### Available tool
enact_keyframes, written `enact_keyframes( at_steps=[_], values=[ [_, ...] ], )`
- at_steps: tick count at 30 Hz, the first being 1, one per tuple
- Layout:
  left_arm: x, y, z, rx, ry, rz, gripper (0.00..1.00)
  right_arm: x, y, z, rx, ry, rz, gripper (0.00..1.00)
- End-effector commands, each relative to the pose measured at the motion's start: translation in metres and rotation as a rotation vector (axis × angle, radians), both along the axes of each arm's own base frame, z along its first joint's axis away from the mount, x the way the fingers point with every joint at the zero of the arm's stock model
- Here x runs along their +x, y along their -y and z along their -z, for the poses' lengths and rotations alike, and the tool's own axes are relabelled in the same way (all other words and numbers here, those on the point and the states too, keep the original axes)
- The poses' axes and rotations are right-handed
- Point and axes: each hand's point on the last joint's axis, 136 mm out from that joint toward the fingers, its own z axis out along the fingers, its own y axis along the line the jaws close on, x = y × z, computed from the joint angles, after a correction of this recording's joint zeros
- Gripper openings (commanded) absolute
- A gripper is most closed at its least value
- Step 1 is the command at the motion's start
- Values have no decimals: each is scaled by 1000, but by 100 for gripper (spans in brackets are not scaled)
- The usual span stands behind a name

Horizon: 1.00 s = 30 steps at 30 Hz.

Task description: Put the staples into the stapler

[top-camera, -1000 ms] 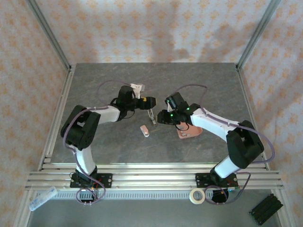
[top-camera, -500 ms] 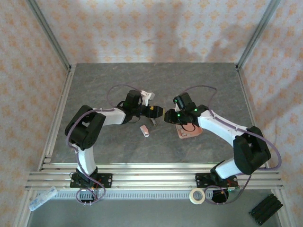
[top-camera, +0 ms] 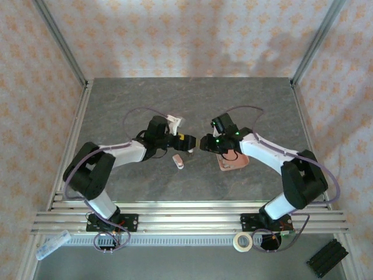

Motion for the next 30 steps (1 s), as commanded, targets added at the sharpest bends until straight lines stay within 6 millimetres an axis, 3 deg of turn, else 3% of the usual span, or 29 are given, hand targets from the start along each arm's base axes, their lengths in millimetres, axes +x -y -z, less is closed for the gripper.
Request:
enact_keyframes(
  at_steps=[1,8,10,15,18,21,25,29,30],
  values=[
    [23,-47,-6,24,40,-220,86,14,-26,-12,37,36,-42,40],
    [13,-72,0,117,49,-260,87,23,-54,1,24,11,-107,37],
    [12,-75,1,120,50,-271,87,18,-56,16,3,-24,-112,33],
    [10,-81,6,134,45,-293,87,-7,-30,75,-114,-152,-75,17],
    [10,-86,7,149,45,-311,87,-6,-23,70,-140,-131,-63,17],
    [12,-93,5,167,54,-344,88,3,-27,49,-117,-70,-66,19],
    [19,-116,-13,221,119,-448,91,21,-26,4,-69,71,-44,41],
    [25,-172,-34,398,217,-672,98,45,14,-36,-105,235,57,67],
    [25,-187,-39,452,251,-728,99,50,29,-44,-128,276,93,96]
  ],
)
